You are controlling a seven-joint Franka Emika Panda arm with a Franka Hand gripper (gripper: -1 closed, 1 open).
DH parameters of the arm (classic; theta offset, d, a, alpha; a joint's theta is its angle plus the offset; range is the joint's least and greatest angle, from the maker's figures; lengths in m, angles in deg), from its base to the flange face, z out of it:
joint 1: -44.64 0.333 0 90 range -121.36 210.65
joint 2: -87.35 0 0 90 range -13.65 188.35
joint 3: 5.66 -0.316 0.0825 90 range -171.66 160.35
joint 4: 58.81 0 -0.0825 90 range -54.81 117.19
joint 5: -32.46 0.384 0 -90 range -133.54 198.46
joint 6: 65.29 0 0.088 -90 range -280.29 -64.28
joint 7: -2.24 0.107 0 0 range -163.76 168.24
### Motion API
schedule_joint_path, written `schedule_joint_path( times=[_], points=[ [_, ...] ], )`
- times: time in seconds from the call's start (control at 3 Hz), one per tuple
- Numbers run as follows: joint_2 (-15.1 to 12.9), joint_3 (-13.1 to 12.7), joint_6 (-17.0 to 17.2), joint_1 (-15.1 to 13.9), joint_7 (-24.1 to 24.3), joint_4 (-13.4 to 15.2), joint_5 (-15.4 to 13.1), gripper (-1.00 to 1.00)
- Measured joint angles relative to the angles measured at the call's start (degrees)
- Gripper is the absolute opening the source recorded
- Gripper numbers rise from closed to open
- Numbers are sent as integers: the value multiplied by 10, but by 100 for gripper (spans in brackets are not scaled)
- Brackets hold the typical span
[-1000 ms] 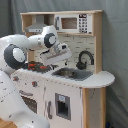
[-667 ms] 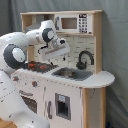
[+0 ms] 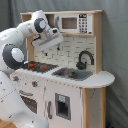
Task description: Play with the kitchen
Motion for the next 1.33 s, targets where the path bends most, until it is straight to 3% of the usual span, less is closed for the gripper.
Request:
schedule_joint_path(
  times=[0.67,1.33],
  points=[
    [0,1,20,79,0,-7,-85,100],
    [1,0,48,143,-2,-3,-188,100]
  ],
)
